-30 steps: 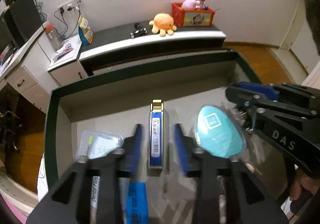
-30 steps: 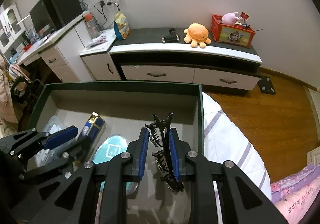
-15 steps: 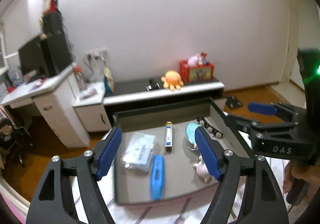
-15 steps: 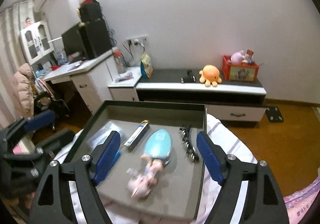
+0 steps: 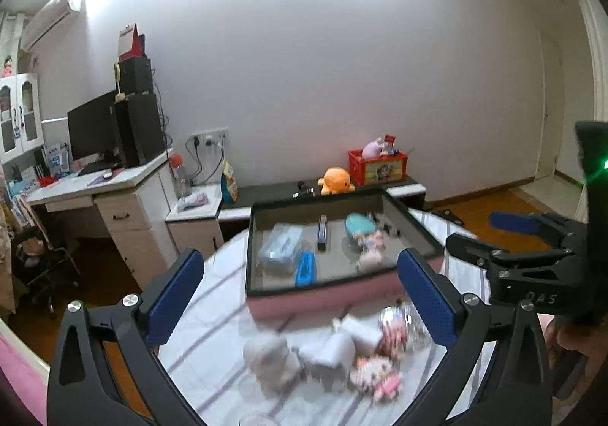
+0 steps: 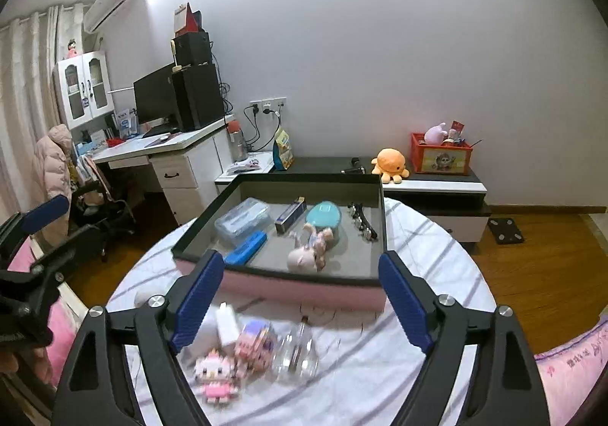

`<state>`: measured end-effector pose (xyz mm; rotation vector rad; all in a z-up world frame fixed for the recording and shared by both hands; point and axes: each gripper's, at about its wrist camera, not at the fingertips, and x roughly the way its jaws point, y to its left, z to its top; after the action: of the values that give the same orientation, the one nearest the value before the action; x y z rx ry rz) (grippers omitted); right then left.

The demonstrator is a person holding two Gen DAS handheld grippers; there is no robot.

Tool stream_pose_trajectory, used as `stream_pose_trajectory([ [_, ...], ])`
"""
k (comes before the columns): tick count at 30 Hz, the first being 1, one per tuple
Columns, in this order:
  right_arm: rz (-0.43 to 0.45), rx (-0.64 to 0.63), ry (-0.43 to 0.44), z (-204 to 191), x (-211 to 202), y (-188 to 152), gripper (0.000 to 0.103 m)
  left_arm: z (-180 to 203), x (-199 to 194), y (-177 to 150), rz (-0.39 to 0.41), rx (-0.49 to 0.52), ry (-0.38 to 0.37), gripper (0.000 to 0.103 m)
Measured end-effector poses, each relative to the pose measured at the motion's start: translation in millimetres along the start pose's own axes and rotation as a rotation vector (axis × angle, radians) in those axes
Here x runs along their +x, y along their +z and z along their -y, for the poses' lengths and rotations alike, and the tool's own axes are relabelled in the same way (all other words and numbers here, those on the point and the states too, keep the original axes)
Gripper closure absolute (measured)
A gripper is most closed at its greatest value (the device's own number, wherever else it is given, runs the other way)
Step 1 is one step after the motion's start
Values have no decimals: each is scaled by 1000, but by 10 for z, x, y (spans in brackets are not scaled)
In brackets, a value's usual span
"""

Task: Organize rigid objects
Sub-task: 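Open both tools and withdraw them back over the bed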

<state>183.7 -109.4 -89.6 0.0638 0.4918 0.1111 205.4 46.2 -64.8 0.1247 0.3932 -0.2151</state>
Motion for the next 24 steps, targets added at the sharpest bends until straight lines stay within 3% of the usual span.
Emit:
stream_pose_trajectory([
  [2, 0, -16, -34, -42, -78, -139, 0, -11, -35, -147, -11, -15, 5, 0],
  [9, -47, -47, -61, -153, -135, -524, 0, -316, -50, -659, -116, -136, 6, 0],
  [15, -105, -31, -57, -161, -34, -753, 0, -363, 62, -944, -196, -133, 20, 0],
  [24, -208, -25, -63, -158, 294, -890, 0, -298, 256, -1116, -270, -131, -26, 0],
])
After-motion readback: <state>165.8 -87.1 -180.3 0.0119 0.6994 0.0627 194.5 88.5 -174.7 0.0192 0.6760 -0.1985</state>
